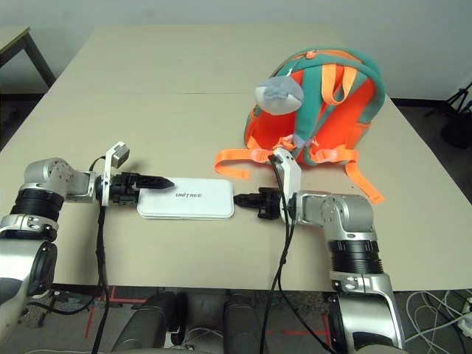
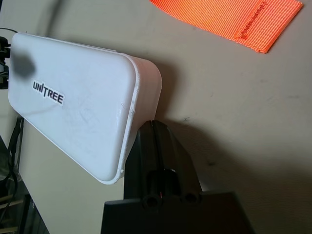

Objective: Put the pencil case into the backpack and zip it.

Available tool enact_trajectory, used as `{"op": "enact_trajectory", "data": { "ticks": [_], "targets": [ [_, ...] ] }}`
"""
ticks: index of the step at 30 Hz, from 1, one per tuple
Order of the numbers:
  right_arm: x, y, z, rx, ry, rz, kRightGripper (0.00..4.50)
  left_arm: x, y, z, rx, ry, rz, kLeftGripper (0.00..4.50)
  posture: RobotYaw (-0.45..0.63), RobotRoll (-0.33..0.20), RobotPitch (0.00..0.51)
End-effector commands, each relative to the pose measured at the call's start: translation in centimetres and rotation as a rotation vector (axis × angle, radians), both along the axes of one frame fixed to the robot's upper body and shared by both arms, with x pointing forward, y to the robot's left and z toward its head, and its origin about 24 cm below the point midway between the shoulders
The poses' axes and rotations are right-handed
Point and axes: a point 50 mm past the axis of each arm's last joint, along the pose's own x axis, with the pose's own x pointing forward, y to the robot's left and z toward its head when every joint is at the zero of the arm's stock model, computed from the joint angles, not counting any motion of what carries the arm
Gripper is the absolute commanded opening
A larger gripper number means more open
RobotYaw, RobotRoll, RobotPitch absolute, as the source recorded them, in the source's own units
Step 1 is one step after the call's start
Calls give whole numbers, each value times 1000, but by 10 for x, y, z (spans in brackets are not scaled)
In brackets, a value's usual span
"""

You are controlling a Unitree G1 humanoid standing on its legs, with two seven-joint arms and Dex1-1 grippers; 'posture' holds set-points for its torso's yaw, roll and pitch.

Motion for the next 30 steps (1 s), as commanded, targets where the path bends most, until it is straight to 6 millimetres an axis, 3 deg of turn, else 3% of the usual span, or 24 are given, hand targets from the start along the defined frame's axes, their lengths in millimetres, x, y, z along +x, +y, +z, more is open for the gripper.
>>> {"op": "enact_trajectory", "data": {
  "ticks": [1, 4, 9, 14, 17, 22, 30],
  "targets": [
    [-3, 2, -4, 1, 10, 19, 27, -13, -6, -30, 90, 99, -48, 4500, -96, 0, 160],
    [-2, 1, -3, 0, 8, 13, 0, -15, -6, -30, 95, 113, -53, 3871, -97, 0, 160],
    [-1, 0, -3, -1, 1, 6, 0, -20, -5, -28, 90, 149, -99, 2354, -97, 0, 161],
    [3, -5, 1, -6, -22, -11, 0, -23, -5, -22, 64, 141, -137, 1526, -92, 0, 160],
    [4, -11, 4, -16, -51, -23, 0, -23, -6, -12, 28, 107, -152, 1438, -88, 0, 160],
    [1, -27, 20, -13, -125, -61, 1135, -20, 3, 17, -17, -49, -186, 1438, -81, 0, 160],
    [-15, -50, 38, -88, -271, -171, 3713, -22, 38, 64, 60, -388, -218, 1438, -73, 0, 156]
  ]
}}
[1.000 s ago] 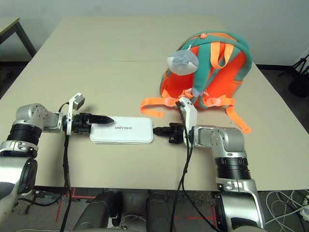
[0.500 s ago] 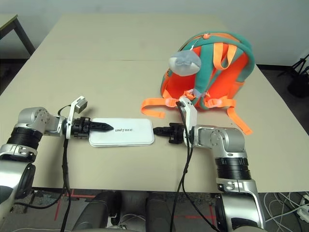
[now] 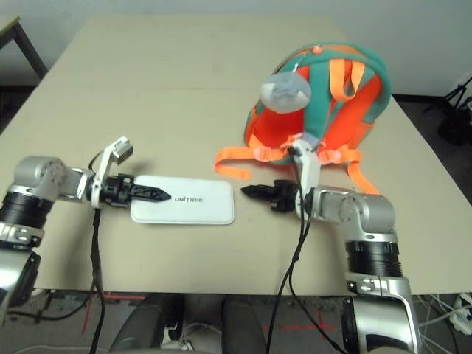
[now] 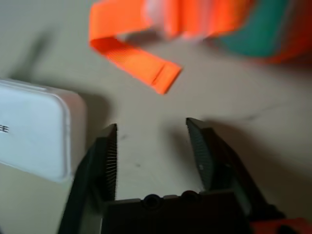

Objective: Put the pencil case into the backpack and zip it.

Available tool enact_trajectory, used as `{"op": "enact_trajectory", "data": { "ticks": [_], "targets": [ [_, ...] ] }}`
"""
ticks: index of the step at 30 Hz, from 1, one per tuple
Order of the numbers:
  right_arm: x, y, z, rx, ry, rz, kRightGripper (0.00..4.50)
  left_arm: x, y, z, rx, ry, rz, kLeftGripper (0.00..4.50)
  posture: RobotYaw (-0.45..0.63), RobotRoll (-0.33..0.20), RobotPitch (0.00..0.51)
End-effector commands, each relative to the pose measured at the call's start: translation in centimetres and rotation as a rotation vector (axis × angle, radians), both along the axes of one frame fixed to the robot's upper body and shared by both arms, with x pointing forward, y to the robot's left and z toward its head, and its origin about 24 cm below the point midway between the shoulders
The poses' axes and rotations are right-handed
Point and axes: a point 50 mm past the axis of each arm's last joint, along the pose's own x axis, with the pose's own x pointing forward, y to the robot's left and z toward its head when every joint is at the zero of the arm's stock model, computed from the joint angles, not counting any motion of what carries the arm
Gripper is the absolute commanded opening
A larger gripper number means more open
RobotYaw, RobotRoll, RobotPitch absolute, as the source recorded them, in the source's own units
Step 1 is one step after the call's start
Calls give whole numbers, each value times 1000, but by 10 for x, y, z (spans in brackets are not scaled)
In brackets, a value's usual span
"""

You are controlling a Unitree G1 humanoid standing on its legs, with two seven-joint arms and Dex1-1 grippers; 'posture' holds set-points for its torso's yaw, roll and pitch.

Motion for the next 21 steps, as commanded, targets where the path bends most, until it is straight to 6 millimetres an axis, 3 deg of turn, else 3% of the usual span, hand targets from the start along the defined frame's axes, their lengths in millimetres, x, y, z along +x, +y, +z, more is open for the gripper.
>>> {"op": "enact_trajectory", "data": {
  "ticks": [1, 3, 11, 16, 21],
  "targets": [
    [-8, -4, 4, -47, -54, -36, 3945, -3, 7, 12, 28, -120, -34, 1438, -70, 0, 153],
    [-12, -4, 5, -72, -85, -43, 4500, -4, 10, 18, 32, -178, -39, 1438, -68, 0, 152],
    [-29, -4, 21, -149, -187, -74, 4500, -4, 20, 38, 20, -334, -15, 1438, -62, 0, 162],
    [-35, -2, 56, -178, -323, -135, 4500, -6, 28, 47, 9, -367, -5, 1438, -82, 0, 176],
    [-34, 0, 75, -211, -459, -208, 4500, -6, 35, 43, 20, -362, 0, 1437, -102, 0, 185]
  ]
}}
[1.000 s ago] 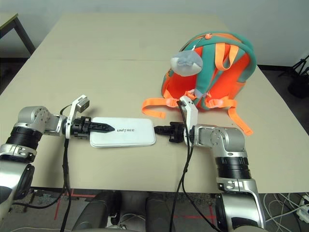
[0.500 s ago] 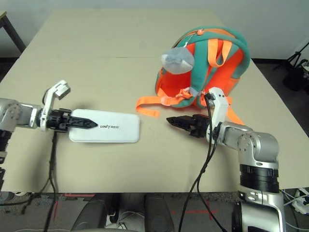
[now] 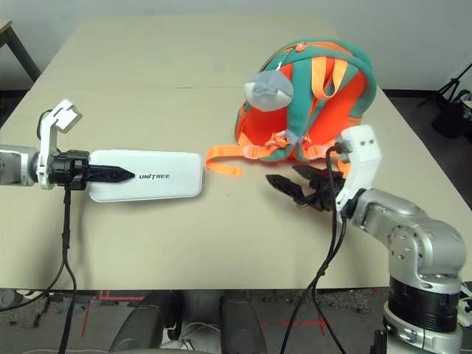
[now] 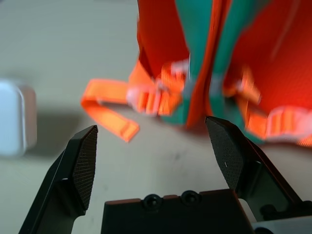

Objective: Put the pencil case into the backpack and zip it.

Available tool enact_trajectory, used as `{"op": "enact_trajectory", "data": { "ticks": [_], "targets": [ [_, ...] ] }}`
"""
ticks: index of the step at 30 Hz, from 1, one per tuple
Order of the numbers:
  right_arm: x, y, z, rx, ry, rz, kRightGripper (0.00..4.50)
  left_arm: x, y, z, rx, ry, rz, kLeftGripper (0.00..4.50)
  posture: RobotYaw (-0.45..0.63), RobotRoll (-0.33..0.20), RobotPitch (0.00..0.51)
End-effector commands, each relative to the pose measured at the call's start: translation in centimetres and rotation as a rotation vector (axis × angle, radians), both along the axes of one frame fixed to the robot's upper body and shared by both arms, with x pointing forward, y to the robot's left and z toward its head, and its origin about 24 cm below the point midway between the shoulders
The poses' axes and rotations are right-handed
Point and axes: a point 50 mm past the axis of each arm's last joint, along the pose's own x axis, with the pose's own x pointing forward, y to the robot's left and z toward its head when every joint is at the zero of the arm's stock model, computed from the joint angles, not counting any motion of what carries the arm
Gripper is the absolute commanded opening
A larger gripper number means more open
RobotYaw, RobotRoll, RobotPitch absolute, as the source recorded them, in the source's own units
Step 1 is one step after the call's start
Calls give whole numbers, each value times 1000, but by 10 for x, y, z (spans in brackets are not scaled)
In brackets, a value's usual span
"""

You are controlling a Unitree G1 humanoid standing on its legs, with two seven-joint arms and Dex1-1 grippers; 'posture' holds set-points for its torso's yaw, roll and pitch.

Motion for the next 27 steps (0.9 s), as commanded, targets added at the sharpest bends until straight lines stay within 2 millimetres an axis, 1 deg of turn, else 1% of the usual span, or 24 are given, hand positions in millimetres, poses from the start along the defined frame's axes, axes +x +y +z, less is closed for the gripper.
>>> {"op": "enact_trajectory", "data": {
  "ticks": [1, 5, 8, 10, 13, 16, 21, 27],
  "targets": [
    [0, 0, 10, -20, -85, -58, 4500, -1, 5, 1, -9, -16, -1, 1437, -107, 0, 188],
    [4, 1, 13, -28, -135, -112, 4500, 0, 5, -1, -8, -3, -5, 1437, -109, 0, 191],
    [7, -1, 13, -27, -155, -174, 4500, 2, 6, -3, -7, 4, 0, 1437, -114, 0, 197],
    [11, -3, 11, -4, -163, -219, 4500, 3, 7, -4, -9, 8, 3, 1437, -113, 0, 198],
    [17, 0, 5, 16, -161, -242, 4500, 3, 8, -5, -7, 13, -3, 1437, -111, 0, 197],
    [27, 2, 3, 47, -176, -265, 4500, 3, 8, -6, -6, 16, -10, 1437, -107, 0, 196],
    [46, 6, 1, 47, -202, -269, 4500, 3, 11, -5, -6, 16, -15, 1437, -95, 0, 191],
    [67, 10, 0, 56, -238, -279, 4500, 0, 14, 6, -38, -13, -25, 1437, -69, 0, 189]
  ]
}}
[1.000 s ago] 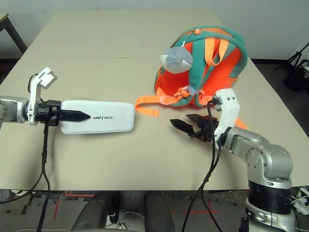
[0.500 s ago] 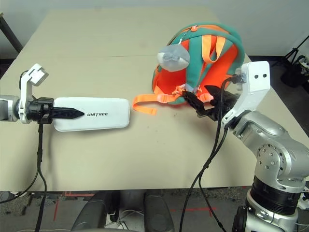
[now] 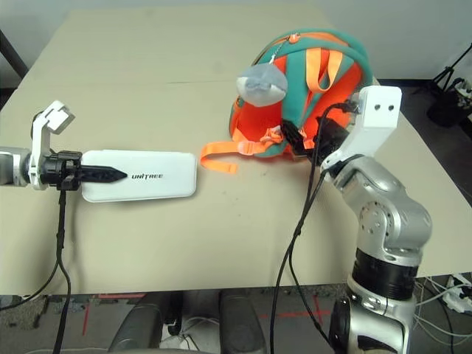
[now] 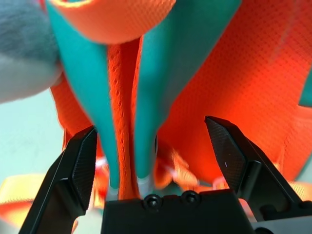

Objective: Put the pencil case into the backpack and zip it.

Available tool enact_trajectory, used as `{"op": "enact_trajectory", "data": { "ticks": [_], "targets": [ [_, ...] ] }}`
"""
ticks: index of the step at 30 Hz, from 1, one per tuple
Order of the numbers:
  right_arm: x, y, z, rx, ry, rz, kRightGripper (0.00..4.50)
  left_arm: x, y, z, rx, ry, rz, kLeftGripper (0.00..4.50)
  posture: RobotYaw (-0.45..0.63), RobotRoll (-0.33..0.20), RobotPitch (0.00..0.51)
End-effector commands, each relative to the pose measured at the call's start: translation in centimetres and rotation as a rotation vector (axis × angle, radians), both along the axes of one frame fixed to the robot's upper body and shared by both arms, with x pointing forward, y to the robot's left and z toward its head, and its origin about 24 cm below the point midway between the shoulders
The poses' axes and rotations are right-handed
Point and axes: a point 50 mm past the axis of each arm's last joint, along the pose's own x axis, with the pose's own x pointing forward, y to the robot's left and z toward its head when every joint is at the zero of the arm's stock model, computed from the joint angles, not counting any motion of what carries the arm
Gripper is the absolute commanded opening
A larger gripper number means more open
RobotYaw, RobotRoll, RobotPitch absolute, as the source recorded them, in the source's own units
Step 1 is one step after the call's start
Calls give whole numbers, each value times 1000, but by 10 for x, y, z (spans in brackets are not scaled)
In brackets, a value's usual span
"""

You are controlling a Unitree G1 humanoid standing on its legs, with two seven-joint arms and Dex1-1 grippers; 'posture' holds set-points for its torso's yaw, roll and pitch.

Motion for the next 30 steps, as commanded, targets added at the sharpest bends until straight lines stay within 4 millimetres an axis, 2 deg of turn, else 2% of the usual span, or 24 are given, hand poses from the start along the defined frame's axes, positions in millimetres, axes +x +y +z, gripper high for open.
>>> {"op": "enact_trajectory", "data": {
  "ticks": [1, 5, 8, 14, 18, 20, 21, 25, 30],
  "targets": [
    [9, 4, -4, -6, -7, 5, 4500, -3, 4, 13, -26, -41, -18, 1437, -64, 0, 189],
    [18, 6, -6, -6, -13, 6, 4500, -3, 9, 23, -37, -90, -4, 1437, -53, 0, 188],
    [23, 8, -6, 3, -16, 2, 4000, -4, 10, 29, -42, -97, -8, 1437, -50, 0, 187],
    [20, 7, 1, 29, -22, -13, 2060, -3, 7, 30, -49, -93, -16, 1437, -54, 0, 181],
    [8, 7, 9, 13, -29, -2, 837, -3, 6, 29, -52, -85, -21, 1437, -74, 0, 178],
    [-5, 10, 16, -13, -22, 27, 278, 0, 4, 27, -57, -79, -22, 1437, -82, 0, 177],
    [-10, 12, 18, -23, -17, 38, 161, 1, 3, 26, -58, -77, -22, 1437, -86, 0, 177],
    [-40, 18, 26, -95, 31, 123, 160, 5, 1, 25, -61, -72, -24, 1437, -113, 0, 178],
    [-62, 14, 38, -140, 70, 142, 160, 10, -4, 22, -68, -62, -37, 1437, -158, 0, 178]
  ]
}}
